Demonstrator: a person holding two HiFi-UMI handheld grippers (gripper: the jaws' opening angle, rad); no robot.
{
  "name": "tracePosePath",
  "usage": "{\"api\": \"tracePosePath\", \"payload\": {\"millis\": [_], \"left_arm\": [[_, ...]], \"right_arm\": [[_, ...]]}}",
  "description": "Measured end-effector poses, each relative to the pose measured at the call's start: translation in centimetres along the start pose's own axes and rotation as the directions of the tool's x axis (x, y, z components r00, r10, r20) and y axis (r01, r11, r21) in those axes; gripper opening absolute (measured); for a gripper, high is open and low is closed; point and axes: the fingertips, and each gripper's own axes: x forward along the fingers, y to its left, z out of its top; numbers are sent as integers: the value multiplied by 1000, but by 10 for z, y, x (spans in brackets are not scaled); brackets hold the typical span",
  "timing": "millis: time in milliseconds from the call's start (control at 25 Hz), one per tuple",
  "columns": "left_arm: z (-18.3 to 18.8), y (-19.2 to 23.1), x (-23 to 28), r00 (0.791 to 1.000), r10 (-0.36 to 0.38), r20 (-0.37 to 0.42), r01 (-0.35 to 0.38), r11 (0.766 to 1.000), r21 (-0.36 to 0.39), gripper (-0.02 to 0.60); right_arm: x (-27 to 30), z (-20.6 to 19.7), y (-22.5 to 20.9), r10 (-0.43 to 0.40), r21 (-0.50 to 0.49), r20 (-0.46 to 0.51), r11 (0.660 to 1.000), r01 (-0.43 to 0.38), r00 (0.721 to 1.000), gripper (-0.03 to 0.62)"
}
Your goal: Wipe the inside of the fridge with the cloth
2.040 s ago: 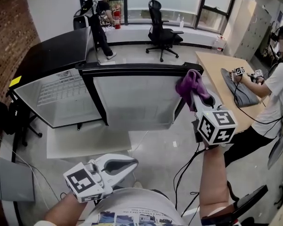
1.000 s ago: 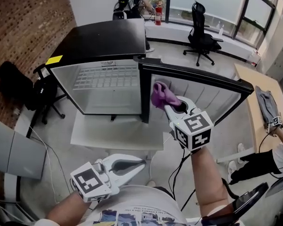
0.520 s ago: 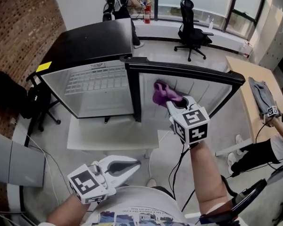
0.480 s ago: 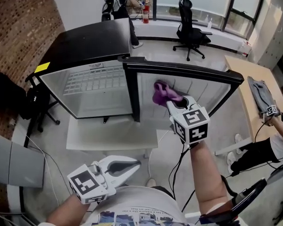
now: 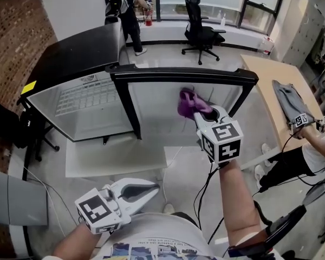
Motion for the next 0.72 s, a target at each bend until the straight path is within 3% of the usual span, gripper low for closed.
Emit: {"api": "tracePosePath", "payload": {"millis": [720], "left_arm": [[1,-22,45,997,-71,-20,71,997,10,6]], "right_arm": [[-53,-29,-87,-174,18,-33,984,175,984,52]]}}
